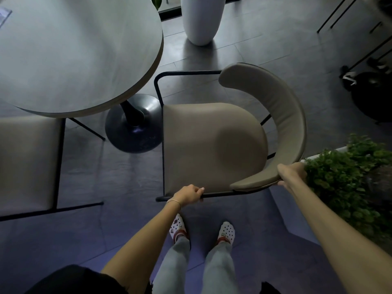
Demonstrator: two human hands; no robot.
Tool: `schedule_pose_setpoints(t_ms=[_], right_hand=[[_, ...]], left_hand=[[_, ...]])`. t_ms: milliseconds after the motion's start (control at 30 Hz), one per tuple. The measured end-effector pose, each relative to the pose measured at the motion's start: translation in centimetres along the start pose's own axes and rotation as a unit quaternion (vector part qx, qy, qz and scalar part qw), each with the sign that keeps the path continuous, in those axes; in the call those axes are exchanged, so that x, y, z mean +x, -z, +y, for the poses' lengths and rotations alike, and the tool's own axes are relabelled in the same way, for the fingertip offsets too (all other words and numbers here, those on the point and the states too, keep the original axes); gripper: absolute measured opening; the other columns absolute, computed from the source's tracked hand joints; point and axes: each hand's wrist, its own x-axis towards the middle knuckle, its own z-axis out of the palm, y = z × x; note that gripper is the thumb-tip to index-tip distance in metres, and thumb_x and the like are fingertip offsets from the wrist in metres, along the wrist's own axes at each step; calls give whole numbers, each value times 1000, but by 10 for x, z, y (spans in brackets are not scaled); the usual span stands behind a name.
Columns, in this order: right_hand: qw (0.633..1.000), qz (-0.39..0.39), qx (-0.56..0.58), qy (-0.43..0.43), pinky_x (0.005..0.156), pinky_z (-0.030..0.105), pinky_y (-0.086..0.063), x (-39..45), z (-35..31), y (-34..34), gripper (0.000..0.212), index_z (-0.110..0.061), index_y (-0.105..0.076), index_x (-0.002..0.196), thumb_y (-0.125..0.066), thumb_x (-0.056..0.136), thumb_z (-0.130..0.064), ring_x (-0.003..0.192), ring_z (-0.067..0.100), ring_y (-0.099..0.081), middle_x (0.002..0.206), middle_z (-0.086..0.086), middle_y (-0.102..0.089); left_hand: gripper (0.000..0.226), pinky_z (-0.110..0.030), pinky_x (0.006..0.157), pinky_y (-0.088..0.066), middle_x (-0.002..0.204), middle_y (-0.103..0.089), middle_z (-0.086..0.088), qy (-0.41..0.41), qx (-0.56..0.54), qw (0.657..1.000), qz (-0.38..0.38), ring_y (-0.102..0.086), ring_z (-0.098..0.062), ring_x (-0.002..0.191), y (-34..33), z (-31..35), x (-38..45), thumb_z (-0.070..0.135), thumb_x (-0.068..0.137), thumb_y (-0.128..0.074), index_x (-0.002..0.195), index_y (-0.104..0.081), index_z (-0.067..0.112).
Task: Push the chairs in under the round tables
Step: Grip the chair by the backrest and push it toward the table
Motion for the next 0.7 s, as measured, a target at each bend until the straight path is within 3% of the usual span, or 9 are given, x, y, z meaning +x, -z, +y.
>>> schedule_pose_setpoints(t_ms=[200,400,467,567,700], right_hand=[[1000,0,-5,6,69,53,-59,-18,7,-21,42,1,-50,119,-60,78,-3,110,41,-59,126,21,-58],[999,2,-34,17,70,46,-59,-31,14,-29,44,1,-48,121,-62,79,-6,108,41,-61,126,23,-58],[999,2,-35,17,70,45,-58,-32,15,-28,46,1,-47,122,-63,80,-6,110,42,-60,128,23,-57],[999,-3,-28,14,79,53,-57,-33,13,-27,49,2,-45,124,-63,80,-5,113,42,-58,130,24,-55],[999,-19,-28,4,84,57,-54,-37,9,-29,58,3,-32,134,-59,84,-2,116,43,-56,135,26,-50]], left_hand=[[52,-37,87,-47,87,-58,-8,10,17,1000,14,-59,-31,92,18,-28,-4,41,100,-33,100,-72,6],[52,-29,68,-37,77,-53,-4,12,10,1000,10,-47,-16,68,27,-38,-11,40,100,-32,101,-71,5],[52,-29,70,-37,75,-52,-3,18,12,1000,11,-47,-16,69,27,-38,-13,40,100,-32,101,-70,5],[48,-29,73,-37,70,-52,0,15,9,1000,15,-47,-13,67,26,-36,-14,40,100,-32,93,-68,8],[44,-30,73,-38,84,-62,-8,3,19,999,31,-51,-20,77,26,-38,-21,38,100,-33,69,-56,17]])
